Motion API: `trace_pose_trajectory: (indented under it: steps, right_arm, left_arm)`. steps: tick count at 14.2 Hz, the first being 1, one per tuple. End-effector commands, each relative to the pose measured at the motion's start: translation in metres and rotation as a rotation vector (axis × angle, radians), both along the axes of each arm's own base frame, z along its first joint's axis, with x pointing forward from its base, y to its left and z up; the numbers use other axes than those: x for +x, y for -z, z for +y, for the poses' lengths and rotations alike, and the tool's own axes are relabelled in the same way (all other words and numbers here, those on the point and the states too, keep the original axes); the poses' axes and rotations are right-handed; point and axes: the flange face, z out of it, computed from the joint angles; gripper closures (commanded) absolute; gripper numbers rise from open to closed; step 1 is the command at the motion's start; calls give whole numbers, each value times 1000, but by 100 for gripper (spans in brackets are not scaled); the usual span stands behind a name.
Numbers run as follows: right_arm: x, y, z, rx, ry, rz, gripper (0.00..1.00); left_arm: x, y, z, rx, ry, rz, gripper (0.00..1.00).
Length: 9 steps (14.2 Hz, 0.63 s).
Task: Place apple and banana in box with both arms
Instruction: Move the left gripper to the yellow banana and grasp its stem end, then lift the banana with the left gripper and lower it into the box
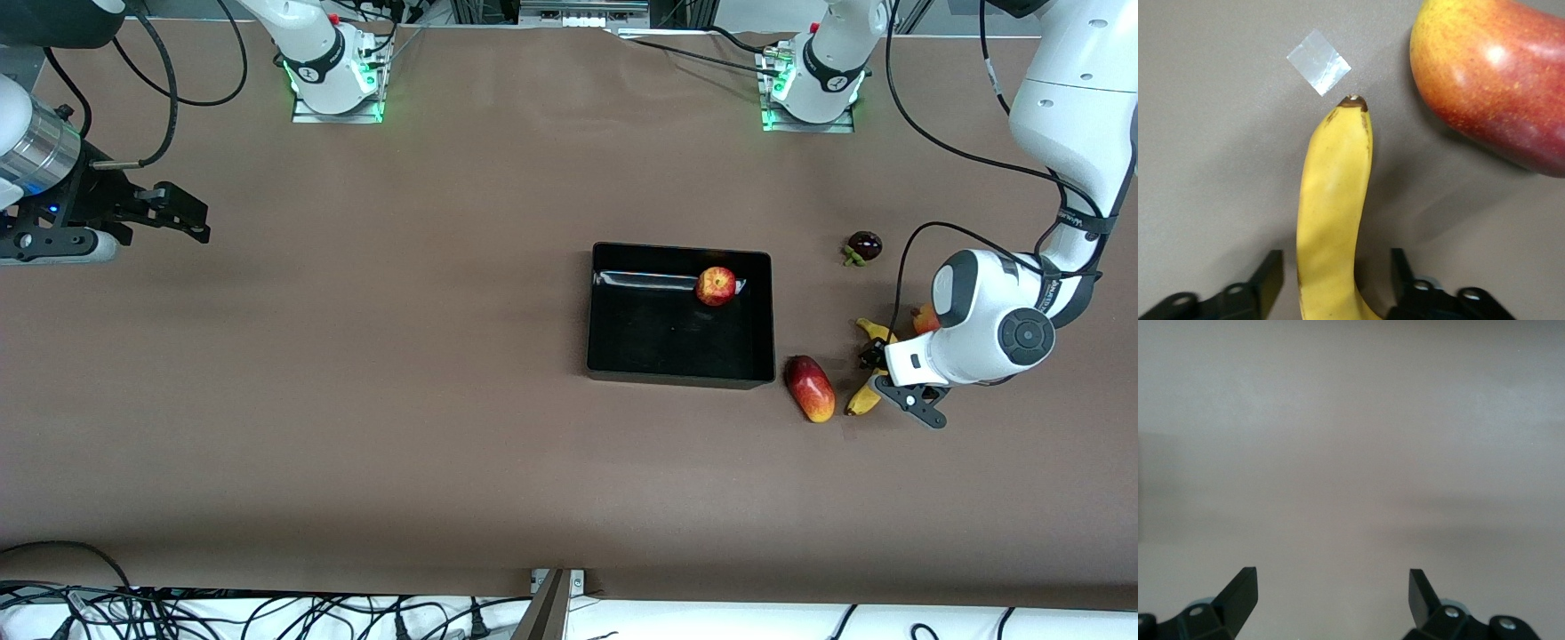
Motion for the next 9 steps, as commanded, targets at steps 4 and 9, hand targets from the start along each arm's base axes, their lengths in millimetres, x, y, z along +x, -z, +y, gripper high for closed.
trace_pose_trajectory:
  steps: [4, 9]
  right_arm:
    - [-1, -4, -3, 19, 2, 3, 0]
    - [-1, -4, -3, 17, 2, 4, 0]
  left_arm:
    - [5, -25, 1, 22, 24, -15, 100]
    - [15, -123, -39, 55, 31, 60, 100]
